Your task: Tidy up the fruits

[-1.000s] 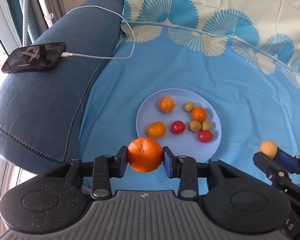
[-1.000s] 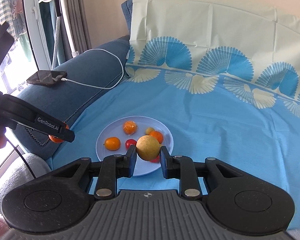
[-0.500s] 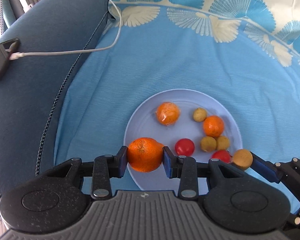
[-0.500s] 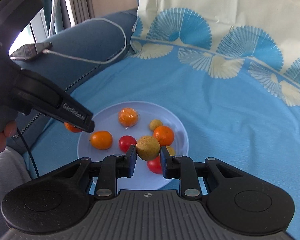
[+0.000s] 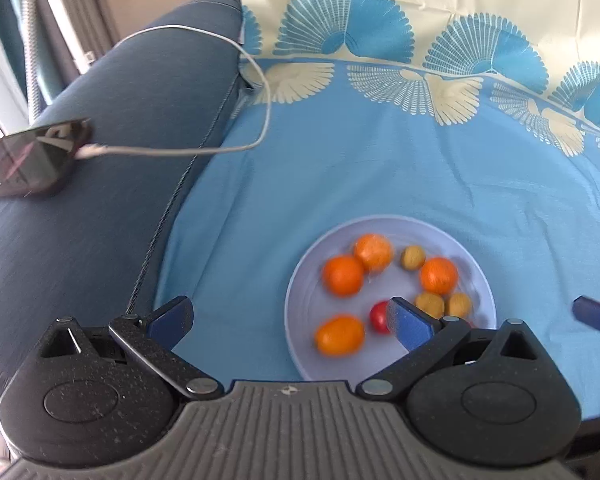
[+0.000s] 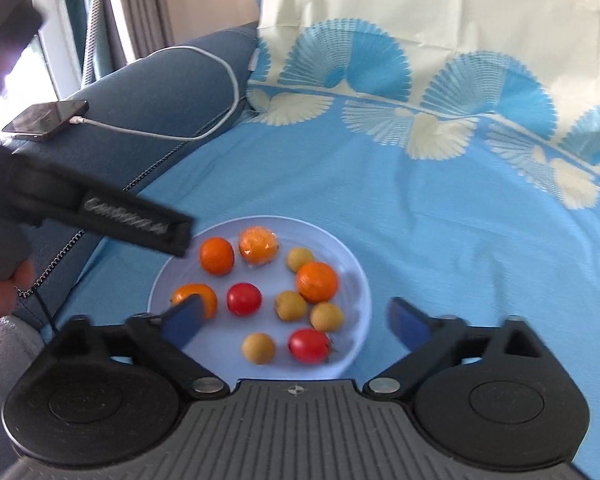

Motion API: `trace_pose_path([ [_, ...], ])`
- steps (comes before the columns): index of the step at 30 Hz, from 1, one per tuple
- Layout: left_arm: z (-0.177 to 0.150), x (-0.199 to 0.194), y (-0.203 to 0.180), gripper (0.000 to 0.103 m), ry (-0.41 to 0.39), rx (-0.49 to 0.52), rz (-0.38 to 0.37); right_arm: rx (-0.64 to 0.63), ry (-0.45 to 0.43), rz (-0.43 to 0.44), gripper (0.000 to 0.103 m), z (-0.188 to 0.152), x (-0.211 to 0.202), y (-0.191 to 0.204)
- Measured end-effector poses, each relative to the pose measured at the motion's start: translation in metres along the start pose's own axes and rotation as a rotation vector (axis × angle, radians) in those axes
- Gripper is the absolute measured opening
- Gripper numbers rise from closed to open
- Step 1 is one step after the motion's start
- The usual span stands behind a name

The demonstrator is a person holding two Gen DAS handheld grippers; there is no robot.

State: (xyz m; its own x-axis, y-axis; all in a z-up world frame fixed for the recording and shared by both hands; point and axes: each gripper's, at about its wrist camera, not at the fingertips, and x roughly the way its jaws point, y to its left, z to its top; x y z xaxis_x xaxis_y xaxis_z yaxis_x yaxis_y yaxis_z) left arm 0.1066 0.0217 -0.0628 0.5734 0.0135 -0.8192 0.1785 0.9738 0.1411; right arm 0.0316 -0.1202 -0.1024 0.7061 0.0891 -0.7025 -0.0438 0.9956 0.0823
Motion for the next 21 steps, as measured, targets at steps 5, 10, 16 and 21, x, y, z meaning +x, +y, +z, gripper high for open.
trace_pose_path([
  [5,-0.028,-0.041,0.000,0.103,0.004,-0.024,0.012,0.016,-0.010,-0.059,0.102,-0.015,-0.039,0.001],
  [10,-0.052,-0.076,-0.004,0.103,-0.021,-0.004,0.019,0.050,-0.060,-0.104,0.102,-0.032,-0.078,0.003],
  [16,-0.066,-0.102,-0.009,0.103,-0.041,0.003,-0.010,0.046,-0.114,-0.137,0.102,-0.045,-0.113,0.009],
  [21,-0.079,-0.121,-0.013,0.103,-0.085,-0.017,-0.008,0.036,-0.174,-0.147,0.102,-0.053,-0.139,0.017],
])
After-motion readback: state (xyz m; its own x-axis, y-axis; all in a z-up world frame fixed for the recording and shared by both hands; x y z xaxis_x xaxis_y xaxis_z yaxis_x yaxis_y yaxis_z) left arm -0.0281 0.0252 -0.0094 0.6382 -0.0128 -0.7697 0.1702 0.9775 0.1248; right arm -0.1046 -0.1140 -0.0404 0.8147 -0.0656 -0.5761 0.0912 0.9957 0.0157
